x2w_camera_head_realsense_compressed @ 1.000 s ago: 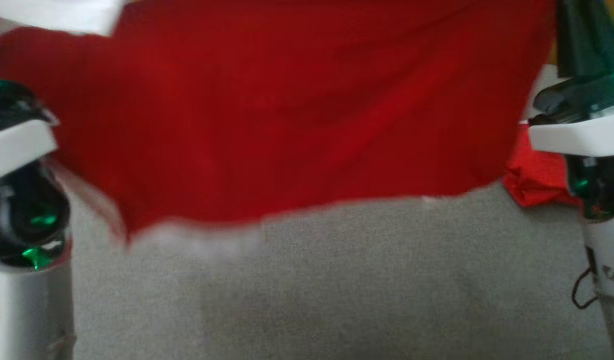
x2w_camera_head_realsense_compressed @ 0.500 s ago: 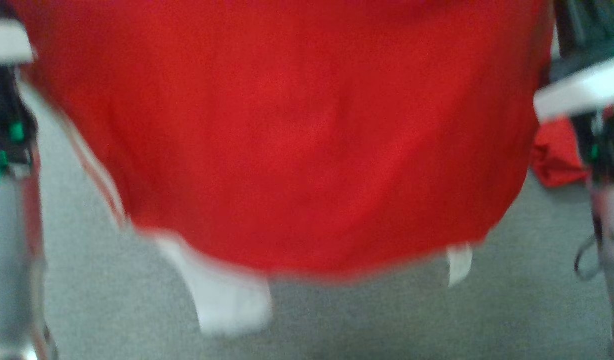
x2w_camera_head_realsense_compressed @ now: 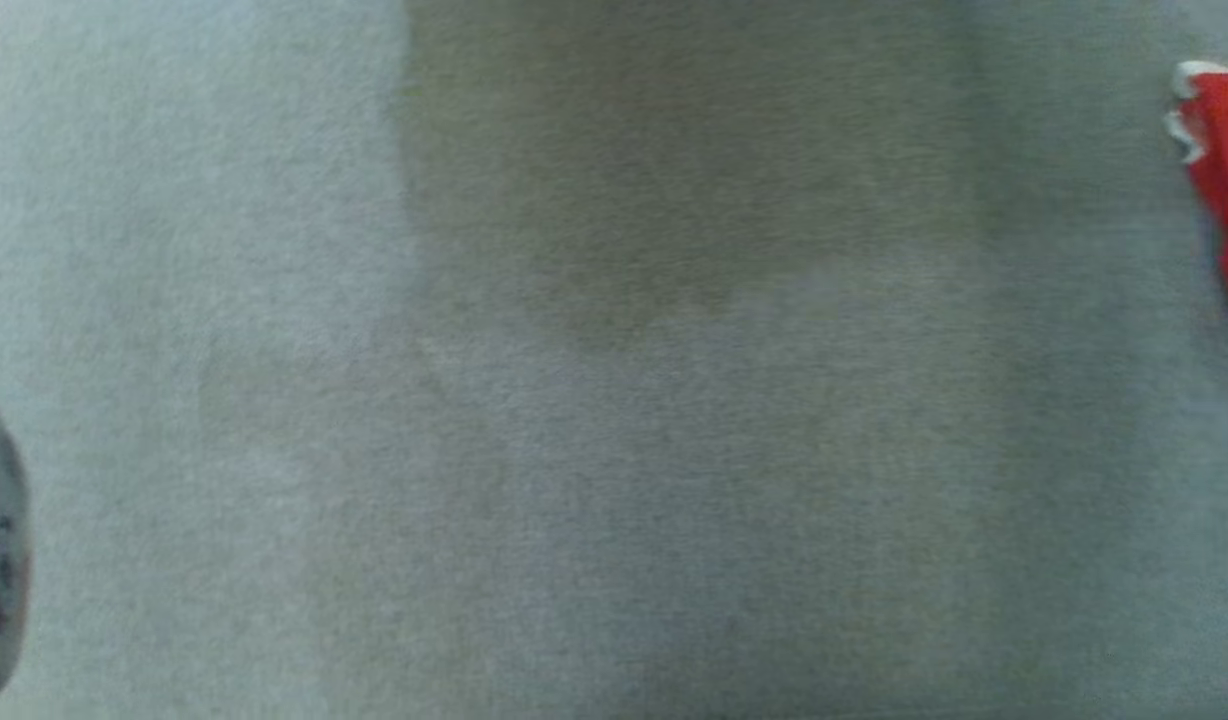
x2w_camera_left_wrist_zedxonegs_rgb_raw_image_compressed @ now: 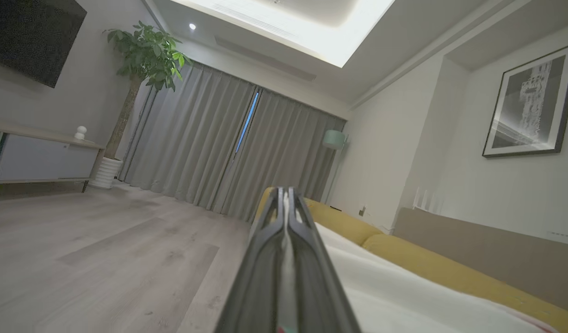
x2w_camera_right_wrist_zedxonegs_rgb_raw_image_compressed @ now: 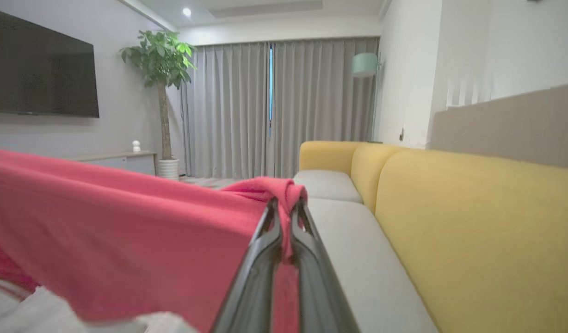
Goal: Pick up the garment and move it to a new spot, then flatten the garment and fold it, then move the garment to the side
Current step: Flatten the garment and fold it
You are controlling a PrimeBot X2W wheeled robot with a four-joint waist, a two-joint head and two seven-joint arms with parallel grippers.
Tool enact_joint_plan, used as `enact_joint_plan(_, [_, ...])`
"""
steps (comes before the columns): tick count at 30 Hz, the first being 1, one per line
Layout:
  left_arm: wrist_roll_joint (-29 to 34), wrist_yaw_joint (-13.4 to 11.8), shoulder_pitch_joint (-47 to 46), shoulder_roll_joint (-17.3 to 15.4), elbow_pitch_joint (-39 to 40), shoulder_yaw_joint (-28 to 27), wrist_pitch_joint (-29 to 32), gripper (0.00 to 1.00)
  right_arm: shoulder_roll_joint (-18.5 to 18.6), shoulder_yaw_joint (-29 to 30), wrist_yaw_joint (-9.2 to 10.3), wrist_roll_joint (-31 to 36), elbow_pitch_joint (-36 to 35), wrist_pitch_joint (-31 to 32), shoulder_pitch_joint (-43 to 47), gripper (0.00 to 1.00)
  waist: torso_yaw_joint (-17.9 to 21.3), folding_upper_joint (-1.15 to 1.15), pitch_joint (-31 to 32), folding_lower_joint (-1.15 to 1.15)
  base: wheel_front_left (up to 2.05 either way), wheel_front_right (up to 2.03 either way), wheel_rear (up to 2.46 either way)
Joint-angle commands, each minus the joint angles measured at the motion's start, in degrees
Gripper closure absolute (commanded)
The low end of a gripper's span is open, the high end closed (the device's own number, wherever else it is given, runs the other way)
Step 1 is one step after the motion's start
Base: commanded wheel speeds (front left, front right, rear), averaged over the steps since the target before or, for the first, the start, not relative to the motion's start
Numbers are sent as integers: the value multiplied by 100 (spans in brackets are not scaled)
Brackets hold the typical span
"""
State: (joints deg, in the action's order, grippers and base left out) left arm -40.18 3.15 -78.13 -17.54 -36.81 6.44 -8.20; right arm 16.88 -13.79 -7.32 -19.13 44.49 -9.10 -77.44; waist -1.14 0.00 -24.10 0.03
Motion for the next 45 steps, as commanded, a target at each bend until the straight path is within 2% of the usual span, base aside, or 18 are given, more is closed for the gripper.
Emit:
enact_joint_plan(1, [48,34,-127,-299,-36,-64,-99,100,-22,6,-17,-34,107,-108,11,100,-153,0,-111,-3,0,0,0])
enact_joint_plan(5, [51,227,163,-66,-571,136,-330,100,-129,-251,-17,-341,735,-252,346,100,-265,0,-91,-3,0,0,0])
enact_joint_plan(9, [106,351,725,81,-900,398,-482,100,-140,-739,-17,-714,1135,-115,838,100,-332,0,19,-3,0,0,0])
enact_joint_plan(13, [185,401,1448,116,-1074,664,-559,100,-93,-1365,-17,-1189,1174,281,1408,100,-336,0,245,-3,0,0,0])
enact_joint_plan(17, [216,425,2215,75,-1015,971,-584,100,169,-1928,-17,-1645,955,601,1885,100,-306,0,524,-3,0,0,0])
enact_joint_plan(22, [18,431,3205,-40,-606,1266,-533,100,577,-2616,-17,-2185,503,990,2457,100,-259,0,912,-3,0,0,0])
enact_joint_plan(31, [-324,428,4654,-381,371,1549,-136,100,979,-3293,-17,-2889,-20,1135,3222,100,-219,0,1595,-3,0,0,0])
enact_joint_plan(37, [-509,288,5597,-629,1277,1645,361,100,1096,-3664,-17,-3198,-287,1118,3653,100,-182,0,1955,-3,0,0,0])
enact_joint_plan(45, [-735,-124,6703,-986,2407,1577,757,100,1255,-4021,-17,-3537,-579,1254,4106,100,-91,0,2399,-3,0,0,0])
